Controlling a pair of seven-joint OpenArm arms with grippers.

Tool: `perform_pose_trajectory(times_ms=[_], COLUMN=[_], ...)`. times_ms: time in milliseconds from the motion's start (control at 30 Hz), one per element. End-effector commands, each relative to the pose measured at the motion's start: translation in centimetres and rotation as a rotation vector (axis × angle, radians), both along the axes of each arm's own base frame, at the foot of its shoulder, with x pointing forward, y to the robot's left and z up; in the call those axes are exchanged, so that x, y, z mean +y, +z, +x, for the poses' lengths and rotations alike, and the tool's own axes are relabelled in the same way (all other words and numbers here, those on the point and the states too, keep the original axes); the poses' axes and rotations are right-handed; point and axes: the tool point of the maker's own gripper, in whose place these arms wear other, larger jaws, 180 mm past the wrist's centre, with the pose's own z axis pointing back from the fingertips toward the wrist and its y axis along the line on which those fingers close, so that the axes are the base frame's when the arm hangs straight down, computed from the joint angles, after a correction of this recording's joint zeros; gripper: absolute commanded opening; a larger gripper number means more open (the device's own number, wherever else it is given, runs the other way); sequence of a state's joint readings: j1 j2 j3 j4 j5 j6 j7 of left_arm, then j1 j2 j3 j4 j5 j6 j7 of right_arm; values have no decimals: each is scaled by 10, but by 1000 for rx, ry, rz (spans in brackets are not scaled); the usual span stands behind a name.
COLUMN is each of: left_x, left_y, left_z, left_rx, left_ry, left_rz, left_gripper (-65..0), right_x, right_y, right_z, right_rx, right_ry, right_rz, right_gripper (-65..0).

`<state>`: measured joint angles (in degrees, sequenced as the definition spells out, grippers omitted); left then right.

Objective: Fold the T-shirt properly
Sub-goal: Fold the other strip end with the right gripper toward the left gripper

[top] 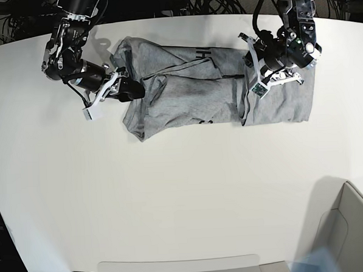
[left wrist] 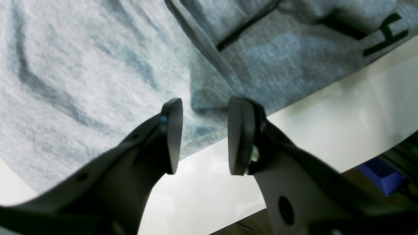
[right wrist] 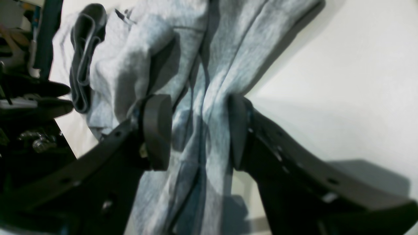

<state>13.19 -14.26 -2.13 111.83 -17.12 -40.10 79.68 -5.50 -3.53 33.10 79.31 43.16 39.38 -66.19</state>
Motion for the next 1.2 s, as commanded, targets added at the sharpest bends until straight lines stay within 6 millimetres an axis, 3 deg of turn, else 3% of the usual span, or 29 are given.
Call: perform_pose_trajectory(times_ms=[0, 233, 600, 667, 767, 867, 933, 1033, 1167], left_x=[-1, 1, 1, 1, 1, 1, 2, 1, 4], left_y=[6, 6, 6, 6, 6, 6, 7, 7, 5], left_z=[5, 5, 5, 5, 5, 4, 5, 4, -1], left_rx=[-26, -26, -26, -26, -25, -22, -23, -23, -13], left_ry=[-4, -5, -5, -5, -5, -5, -4, -6, 6], left_rz=[-3, 1, 1, 1, 2, 4, 6, 6, 5], left_gripper=[-413, -413, -413, -413, -413, -413, -413, -413, -413], right_x=[7, 48, 79, 88, 100, 94, 86, 54, -8], right_y=[-2, 1, 10, 14, 17, 10, 7, 3, 8], right_z=[-1, -6, -2, -1, -1, 1, 11, 26, 47], right_rx=[7, 1, -28, -46, -75, -50, -11, 21, 31], right_ry=[38, 140, 214, 234, 254, 245, 195, 135, -35], right_rz=[-19, 19, 45, 54, 66, 12, -24, -97, -143], right_gripper=[-368, -368, -369, -397, -509, -650, -650, -650, -650])
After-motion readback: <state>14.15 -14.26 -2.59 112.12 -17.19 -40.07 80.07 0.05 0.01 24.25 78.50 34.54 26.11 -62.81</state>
